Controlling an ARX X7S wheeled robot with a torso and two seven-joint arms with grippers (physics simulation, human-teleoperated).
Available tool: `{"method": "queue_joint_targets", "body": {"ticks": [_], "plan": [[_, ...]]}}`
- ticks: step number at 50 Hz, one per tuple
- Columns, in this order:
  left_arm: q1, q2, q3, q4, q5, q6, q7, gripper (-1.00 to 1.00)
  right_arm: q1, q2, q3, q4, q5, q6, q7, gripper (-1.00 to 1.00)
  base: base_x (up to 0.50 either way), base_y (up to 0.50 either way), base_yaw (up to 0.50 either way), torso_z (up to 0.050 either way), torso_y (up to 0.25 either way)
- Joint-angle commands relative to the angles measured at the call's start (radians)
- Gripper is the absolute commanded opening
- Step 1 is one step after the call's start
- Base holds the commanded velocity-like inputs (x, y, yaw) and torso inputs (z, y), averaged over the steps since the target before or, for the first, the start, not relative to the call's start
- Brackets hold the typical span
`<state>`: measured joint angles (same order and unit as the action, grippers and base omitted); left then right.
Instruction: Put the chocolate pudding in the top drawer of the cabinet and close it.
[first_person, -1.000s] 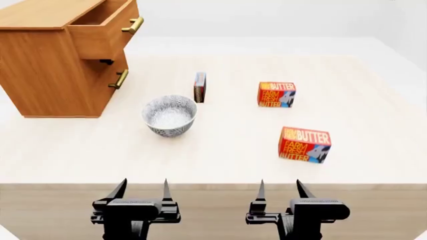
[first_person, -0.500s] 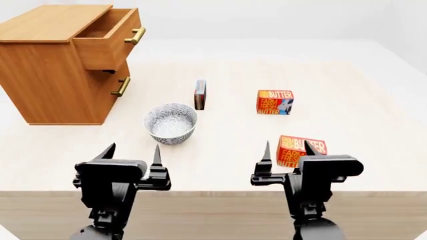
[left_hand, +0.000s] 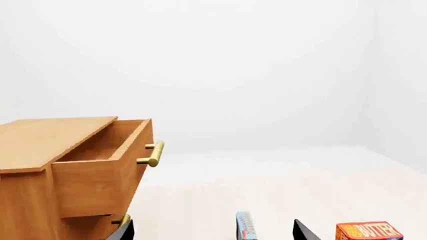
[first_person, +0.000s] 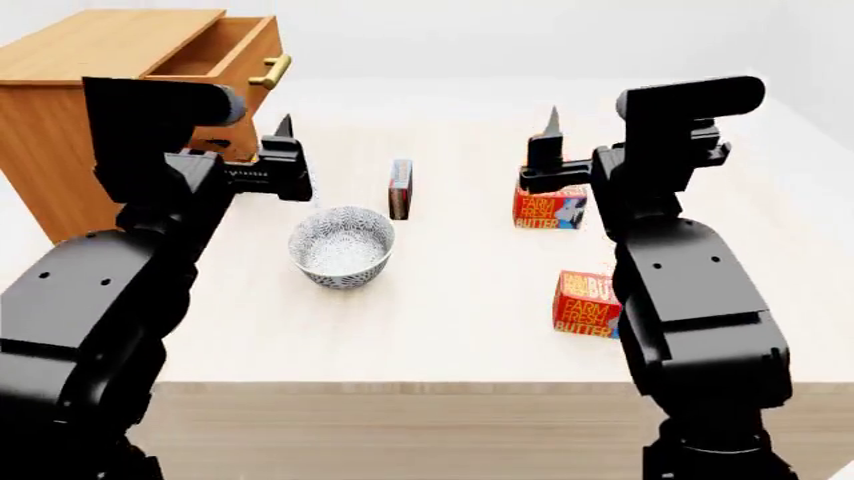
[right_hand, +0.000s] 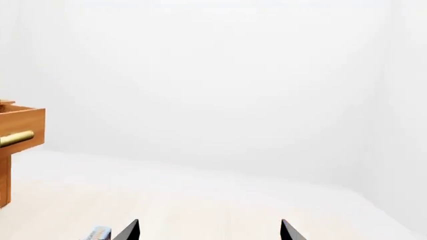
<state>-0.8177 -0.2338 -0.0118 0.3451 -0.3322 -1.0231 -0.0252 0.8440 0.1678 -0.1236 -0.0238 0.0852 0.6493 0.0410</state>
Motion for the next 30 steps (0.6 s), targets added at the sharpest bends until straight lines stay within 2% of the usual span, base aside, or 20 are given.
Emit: {"method": "queue_joint_targets", "body": {"ticks": [1,8,18,26,30], "plan": [[-0.369,-0.001,0.032,-0.312,0.007,-0.043,0.028,1.00,0.349,0.015,-0.045,0.230,-0.018,0.053,-0.039,1.00,0.00,0.00,0.00,0.050,0.000],[-0.531,0.001,0.116,-0.569,0.066,0.089,0.073,1.00,0.499,0.020,-0.099,0.432,-0.045,-0.033,-0.079,1.00,0.00,0.00,0.00,0.050,0.000],[-0.688,0.011,0.185,-0.822,0.111,0.178,0.116,1.00,0.683,-0.014,-0.108,0.759,-0.045,-0.146,-0.097,1.00,0.00,0.00,0.00,0.050,0.000],[-0.815,0.047,0.205,-1.086,0.139,0.289,0.127,1.00,0.930,-0.079,-0.125,1.321,-0.055,-0.417,-0.112,1.00,0.00,0.00,0.00,0.050,0.000],[-0.893,0.071,0.219,-1.265,0.158,0.379,0.135,1.00,0.949,-0.090,-0.123,1.332,-0.057,-0.402,-0.108,1.00,0.00,0.00,0.00,0.050,0.000]]}}
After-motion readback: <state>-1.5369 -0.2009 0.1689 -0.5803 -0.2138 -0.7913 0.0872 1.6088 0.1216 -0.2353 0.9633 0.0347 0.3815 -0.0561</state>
